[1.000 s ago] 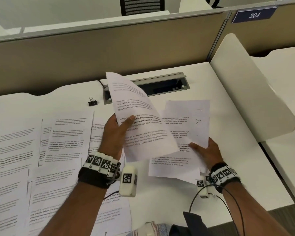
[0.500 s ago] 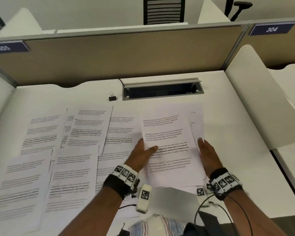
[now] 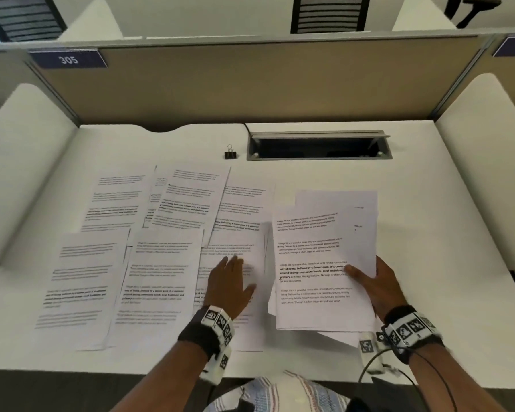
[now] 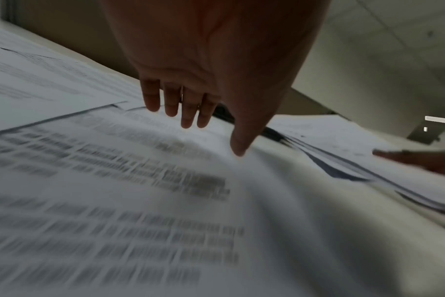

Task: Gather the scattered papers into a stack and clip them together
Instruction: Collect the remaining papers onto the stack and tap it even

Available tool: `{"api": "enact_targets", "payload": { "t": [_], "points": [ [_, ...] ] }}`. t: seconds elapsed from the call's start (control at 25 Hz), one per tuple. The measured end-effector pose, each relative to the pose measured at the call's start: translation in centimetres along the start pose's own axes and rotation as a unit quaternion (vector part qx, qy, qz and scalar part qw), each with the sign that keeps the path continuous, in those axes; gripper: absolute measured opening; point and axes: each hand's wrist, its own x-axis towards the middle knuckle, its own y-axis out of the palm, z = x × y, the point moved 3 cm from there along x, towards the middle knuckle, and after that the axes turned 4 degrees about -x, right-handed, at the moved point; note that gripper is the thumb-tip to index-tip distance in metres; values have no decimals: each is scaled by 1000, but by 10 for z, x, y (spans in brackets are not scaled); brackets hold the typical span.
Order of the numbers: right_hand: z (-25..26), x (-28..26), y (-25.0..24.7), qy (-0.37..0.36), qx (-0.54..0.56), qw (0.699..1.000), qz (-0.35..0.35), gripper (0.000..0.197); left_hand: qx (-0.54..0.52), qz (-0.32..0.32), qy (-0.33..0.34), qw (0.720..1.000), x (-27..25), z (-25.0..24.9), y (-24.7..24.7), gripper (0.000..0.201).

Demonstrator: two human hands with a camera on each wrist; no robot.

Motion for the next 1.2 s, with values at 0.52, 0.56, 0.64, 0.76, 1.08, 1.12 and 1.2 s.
{"api": "enact_targets", "payload": {
  "t": [0.52, 0.56, 0.64, 0.76, 1.08, 1.12, 1.2],
  "points": [
    [-28, -23, -38, 12, -41, 997, -58, 48, -24, 71, 88, 993, 13, -69, 31, 70],
    [-30, -23, -41, 15, -42, 997, -60, 49, -26, 35, 75, 996, 16, -65, 26, 72],
    [-34, -22, -45, 20, -46, 997, -61, 49, -42, -25, 0, 999, 22, -48, 16, 83],
    [-37, -23, -50, 21, -49, 997, -59, 49, -110, -49, -129, 984, 34, -20, 5, 103],
    [-34, -23, -55, 16, -34, 998, -60, 48, -105, -64, -212, 970, 75, -31, -3, 101],
    [-33, -23, -57, 15, -31, 998, -60, 48, -113, -66, -218, 967, 77, -31, -3, 97],
    [-34, -23, -60, 16, -28, 997, -64, 48, -140, -64, -240, 958, 82, -27, 1, 91]
  ]
}}
